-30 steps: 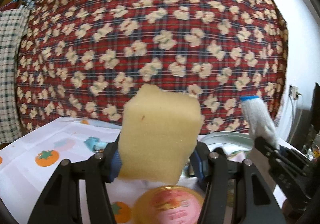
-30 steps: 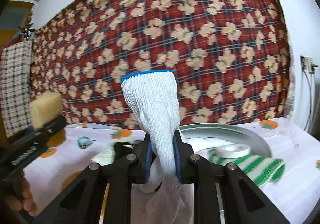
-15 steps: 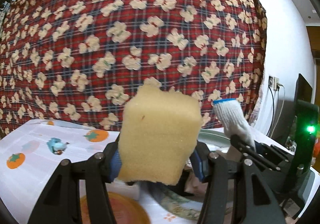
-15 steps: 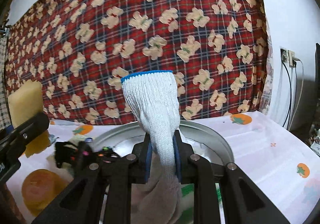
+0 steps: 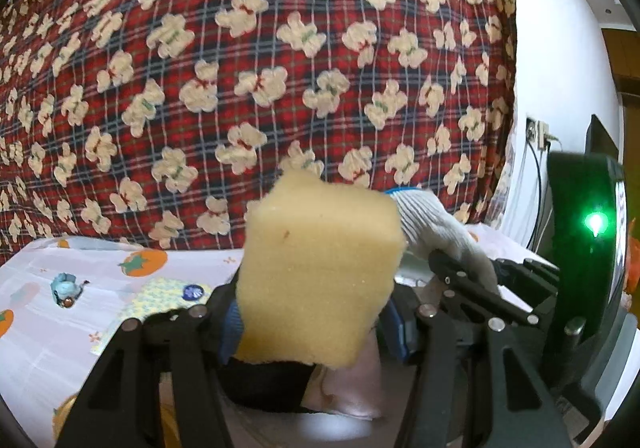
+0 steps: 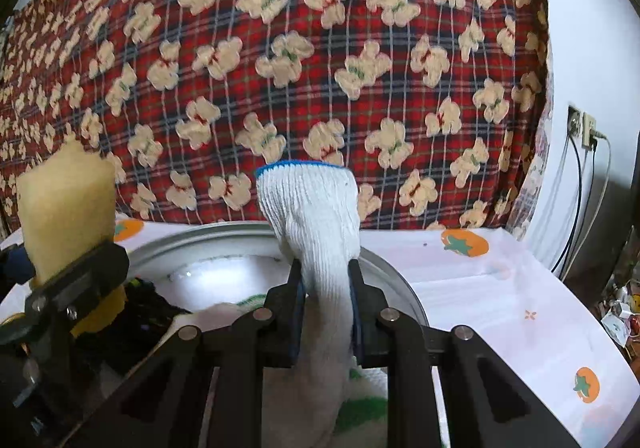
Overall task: Organize soft objects
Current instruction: 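Lower the glove into the tin with the right tool while the left lowers the sponge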
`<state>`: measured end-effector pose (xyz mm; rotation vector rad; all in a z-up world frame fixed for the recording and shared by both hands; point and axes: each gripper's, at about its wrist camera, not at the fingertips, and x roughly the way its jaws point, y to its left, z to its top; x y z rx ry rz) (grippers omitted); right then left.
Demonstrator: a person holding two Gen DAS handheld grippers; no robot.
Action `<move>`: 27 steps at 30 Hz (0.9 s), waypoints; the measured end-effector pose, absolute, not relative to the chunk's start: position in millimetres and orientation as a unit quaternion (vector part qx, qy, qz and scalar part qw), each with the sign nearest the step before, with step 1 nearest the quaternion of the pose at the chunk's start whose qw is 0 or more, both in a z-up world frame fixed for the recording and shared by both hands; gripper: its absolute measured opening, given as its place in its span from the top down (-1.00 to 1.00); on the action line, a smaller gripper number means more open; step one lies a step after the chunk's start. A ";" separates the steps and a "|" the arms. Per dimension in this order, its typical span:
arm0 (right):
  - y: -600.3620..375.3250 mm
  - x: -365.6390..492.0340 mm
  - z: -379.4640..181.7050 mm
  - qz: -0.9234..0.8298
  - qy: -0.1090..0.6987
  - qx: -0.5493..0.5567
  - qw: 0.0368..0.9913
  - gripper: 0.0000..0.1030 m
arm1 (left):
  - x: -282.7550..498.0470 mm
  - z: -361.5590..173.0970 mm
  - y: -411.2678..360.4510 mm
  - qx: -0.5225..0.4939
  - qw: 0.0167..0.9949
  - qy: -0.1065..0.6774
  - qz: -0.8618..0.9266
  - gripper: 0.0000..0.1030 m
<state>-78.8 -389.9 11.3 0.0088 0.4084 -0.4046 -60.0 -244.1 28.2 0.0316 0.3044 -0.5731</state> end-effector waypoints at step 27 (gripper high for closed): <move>-412.7 -78.3 10.5 -0.207 0.213 0.052 0.953 -0.44 | -42.1 4.8 -261.0 0.028 0.945 0.189 -0.265 -0.55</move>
